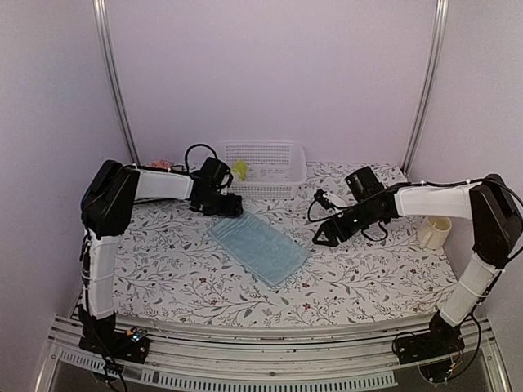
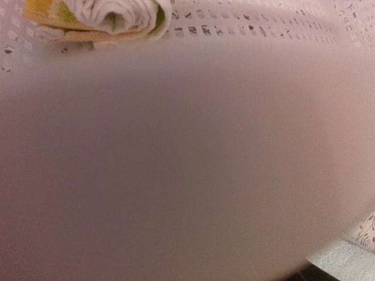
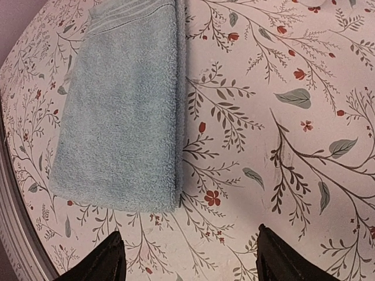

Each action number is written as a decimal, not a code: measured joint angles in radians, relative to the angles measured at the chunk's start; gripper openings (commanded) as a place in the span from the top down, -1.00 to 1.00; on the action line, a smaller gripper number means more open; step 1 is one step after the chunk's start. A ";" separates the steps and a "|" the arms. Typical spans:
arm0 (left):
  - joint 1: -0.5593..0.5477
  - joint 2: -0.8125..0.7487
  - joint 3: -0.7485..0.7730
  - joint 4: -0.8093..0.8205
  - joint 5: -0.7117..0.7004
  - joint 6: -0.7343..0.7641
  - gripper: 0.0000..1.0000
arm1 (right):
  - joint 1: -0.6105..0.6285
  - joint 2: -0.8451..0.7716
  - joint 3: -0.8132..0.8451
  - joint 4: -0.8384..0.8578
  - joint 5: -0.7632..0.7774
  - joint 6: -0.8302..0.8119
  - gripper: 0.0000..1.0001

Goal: Roll the towels
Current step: Rotate the towel at the center of the board.

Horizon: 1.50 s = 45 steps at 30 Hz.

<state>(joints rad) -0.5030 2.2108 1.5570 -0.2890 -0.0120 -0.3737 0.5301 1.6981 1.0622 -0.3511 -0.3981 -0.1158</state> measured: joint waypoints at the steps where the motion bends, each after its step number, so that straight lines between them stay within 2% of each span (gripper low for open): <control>1: 0.002 0.000 0.000 0.000 0.000 0.000 -0.67 | 0.000 0.000 -0.002 0.000 -0.001 0.000 -0.53; 6: 0.003 -0.024 -0.031 0.003 0.004 -0.010 -0.76 | 0.000 0.001 -0.004 0.002 -0.020 0.002 -0.53; 12: 0.002 -0.145 -0.102 -0.050 -0.001 -0.046 -0.92 | 0.006 0.024 -0.003 0.011 -0.032 0.005 -0.53; 19: -0.010 -0.362 -0.245 -0.107 0.033 -0.156 -0.93 | 0.012 0.057 0.005 0.010 -0.033 0.010 -0.61; 22: -0.024 -0.405 -0.323 -0.119 0.072 -0.213 -0.93 | 0.013 0.060 0.010 0.011 -0.032 0.013 -0.66; 27: -0.048 -0.410 -0.428 -0.125 0.140 -0.289 -0.93 | 0.012 0.070 0.032 0.011 -0.037 0.014 -0.67; 34: -0.068 -0.388 -0.439 -0.099 0.181 -0.317 -0.93 | 0.028 0.142 0.121 0.019 -0.071 0.004 -0.66; 45: -0.072 -0.233 -0.304 -0.031 0.153 -0.283 -0.93 | 0.073 0.227 0.124 0.023 -0.159 0.002 -0.65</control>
<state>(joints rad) -0.5751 1.9781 1.2526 -0.3195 0.1406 -0.6567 0.6029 1.9251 1.1858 -0.3279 -0.5571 -0.1135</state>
